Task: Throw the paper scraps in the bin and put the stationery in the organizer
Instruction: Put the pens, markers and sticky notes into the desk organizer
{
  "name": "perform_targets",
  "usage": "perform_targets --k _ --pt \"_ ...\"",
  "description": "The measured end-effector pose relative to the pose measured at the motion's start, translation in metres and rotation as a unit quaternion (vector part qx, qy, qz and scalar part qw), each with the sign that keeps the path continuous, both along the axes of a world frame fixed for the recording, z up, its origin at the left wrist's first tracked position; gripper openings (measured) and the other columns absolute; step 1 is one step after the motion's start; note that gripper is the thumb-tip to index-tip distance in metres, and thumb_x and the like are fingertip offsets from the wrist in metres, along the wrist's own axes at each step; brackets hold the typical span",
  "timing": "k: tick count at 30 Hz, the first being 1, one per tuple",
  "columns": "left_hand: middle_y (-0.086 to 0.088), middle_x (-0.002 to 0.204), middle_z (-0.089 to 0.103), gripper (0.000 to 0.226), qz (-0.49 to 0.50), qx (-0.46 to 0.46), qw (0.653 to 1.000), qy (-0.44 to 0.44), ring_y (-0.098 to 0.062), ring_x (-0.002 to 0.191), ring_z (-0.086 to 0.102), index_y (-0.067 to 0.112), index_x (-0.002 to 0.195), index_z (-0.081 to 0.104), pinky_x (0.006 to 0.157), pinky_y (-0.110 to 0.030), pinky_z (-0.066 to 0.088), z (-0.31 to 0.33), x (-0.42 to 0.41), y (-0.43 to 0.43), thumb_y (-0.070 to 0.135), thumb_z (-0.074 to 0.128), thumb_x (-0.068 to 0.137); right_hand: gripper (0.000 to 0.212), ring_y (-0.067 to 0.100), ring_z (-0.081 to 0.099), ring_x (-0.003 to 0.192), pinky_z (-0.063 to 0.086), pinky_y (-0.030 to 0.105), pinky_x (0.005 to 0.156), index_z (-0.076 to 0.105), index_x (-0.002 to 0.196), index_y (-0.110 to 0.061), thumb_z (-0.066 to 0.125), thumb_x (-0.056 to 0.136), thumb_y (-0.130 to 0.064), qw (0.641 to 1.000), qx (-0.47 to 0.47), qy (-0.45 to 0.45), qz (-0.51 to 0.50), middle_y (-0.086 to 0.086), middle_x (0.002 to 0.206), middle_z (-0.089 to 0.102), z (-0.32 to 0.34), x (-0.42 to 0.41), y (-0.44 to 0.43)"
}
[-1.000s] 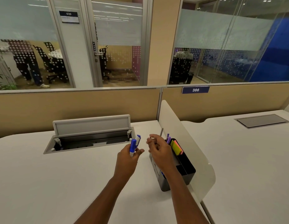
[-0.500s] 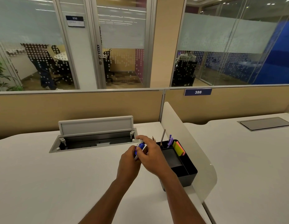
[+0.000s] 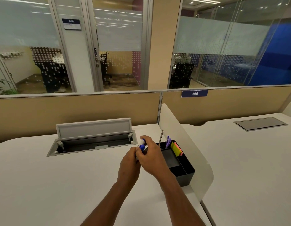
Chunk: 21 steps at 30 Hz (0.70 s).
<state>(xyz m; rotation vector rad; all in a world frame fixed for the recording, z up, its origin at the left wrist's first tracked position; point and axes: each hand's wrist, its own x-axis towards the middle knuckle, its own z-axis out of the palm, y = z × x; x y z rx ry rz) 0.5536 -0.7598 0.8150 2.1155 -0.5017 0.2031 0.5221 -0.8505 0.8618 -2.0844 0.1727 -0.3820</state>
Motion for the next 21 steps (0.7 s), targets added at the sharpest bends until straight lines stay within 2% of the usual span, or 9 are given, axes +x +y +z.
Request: perform_targets --k 3,8,12,13,15,17,21 --pt "-0.015 0.105 0.066 0.023 -0.012 -0.048 0.998 0.047 -0.011 0.082 0.056 0.003 0.112 0.056 0.076 -0.012 0.044 -0.003 -0.004 -0.001 0.013 0.050 0.092 0.031 0.013 0.061 0.076 0.049 0.011 0.062 0.045 0.116 -0.030 0.060 0.090 -0.024 0.999 -0.008 0.040 -0.013 -0.001 0.100 0.055 0.004 -0.001 -0.002" --pt "-0.022 0.116 0.059 0.021 -0.045 -0.093 0.990 0.092 -0.019 0.094 0.055 0.006 0.112 0.051 0.093 -0.033 0.046 -0.007 -0.011 -0.002 0.007 0.042 0.093 0.024 0.009 0.057 0.068 0.042 0.004 0.054 0.045 0.097 -0.034 0.064 0.086 -0.022 0.998 -0.017 0.038 -0.053 -0.004 0.094 0.055 0.007 -0.005 -0.001" --pt "-0.012 0.122 0.060 0.033 -0.036 -0.041 0.997 0.057 -0.010 0.097 0.055 0.009 0.119 0.051 0.086 -0.014 0.042 -0.004 -0.011 -0.002 0.016 0.057 0.088 0.022 0.010 0.058 0.069 0.041 0.003 0.051 0.046 0.094 -0.032 0.064 0.086 -0.023 0.995 -0.041 0.031 -0.086 -0.002 0.093 0.055 0.009 -0.009 -0.001" --pt "-0.009 0.123 0.059 0.037 -0.035 -0.027 0.998 0.043 -0.011 0.099 0.057 0.011 0.121 0.050 0.087 -0.015 0.044 -0.002 -0.011 -0.002 0.020 0.061 0.086 0.022 0.010 0.057 0.069 0.040 0.002 0.050 0.045 0.094 -0.032 0.063 0.087 -0.022 0.994 -0.048 0.031 -0.092 -0.001 0.094 0.055 0.011 -0.010 -0.001" --pt "-0.005 0.132 0.053 0.052 -0.024 -0.009 0.999 0.041 -0.017 0.114 0.056 0.015 0.129 0.044 0.097 -0.026 0.045 0.001 -0.011 0.000 0.027 0.065 0.083 0.023 0.007 0.054 0.064 0.039 0.000 0.046 0.044 0.094 -0.032 0.063 0.088 -0.020 0.992 -0.061 0.028 -0.105 0.000 0.094 0.056 0.014 -0.012 -0.005" --pt "-0.003 0.139 0.047 0.063 -0.024 0.016 0.999 0.038 -0.019 0.123 0.049 0.017 0.134 0.039 0.103 -0.030 0.040 0.001 -0.012 0.002 0.034 0.067 0.080 0.023 0.008 0.054 0.067 0.040 0.001 0.052 0.045 0.097 -0.029 0.063 0.089 -0.018 0.990 -0.074 0.027 -0.119 0.005 0.098 0.061 0.019 -0.015 -0.011" --pt "-0.003 0.141 0.044 0.069 -0.027 0.038 0.998 0.038 -0.019 0.127 0.044 0.018 0.135 0.037 0.105 -0.032 0.037 0.000 -0.013 0.009 0.041 0.067 0.078 0.023 0.015 0.061 0.083 0.050 0.018 0.074 0.051 0.108 -0.017 0.063 0.089 -0.016 0.985 -0.088 0.017 -0.150 0.010 0.105 0.065 0.031 -0.023 -0.026"
